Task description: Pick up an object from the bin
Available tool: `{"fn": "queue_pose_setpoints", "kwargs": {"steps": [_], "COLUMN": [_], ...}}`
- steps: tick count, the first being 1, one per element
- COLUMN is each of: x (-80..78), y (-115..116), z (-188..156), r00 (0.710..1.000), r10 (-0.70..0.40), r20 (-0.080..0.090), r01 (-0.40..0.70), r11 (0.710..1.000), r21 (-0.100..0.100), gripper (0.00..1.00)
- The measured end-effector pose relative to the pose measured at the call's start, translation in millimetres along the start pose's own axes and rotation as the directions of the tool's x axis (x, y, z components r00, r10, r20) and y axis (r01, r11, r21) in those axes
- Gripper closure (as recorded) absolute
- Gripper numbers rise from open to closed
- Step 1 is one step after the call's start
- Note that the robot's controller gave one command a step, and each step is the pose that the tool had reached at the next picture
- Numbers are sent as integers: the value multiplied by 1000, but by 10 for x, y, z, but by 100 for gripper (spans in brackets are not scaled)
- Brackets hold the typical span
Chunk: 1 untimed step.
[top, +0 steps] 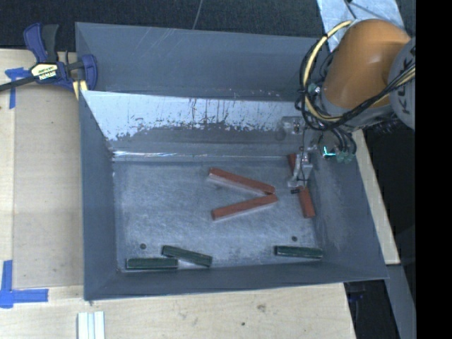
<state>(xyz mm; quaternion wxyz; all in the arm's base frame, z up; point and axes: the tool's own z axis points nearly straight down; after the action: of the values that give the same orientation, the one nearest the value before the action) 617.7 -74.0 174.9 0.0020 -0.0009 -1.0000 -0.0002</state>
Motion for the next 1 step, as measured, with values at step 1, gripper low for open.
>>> {"fn": "queue_pose_setpoints", "kwargs": {"steps": [1], "x": [-8], "y": [-25], "z": [105], "r00": [1000], "r10": [1], "r20": [21], "r01": [-1], "r11": [1000], "r21": [2], "gripper": [0]}}
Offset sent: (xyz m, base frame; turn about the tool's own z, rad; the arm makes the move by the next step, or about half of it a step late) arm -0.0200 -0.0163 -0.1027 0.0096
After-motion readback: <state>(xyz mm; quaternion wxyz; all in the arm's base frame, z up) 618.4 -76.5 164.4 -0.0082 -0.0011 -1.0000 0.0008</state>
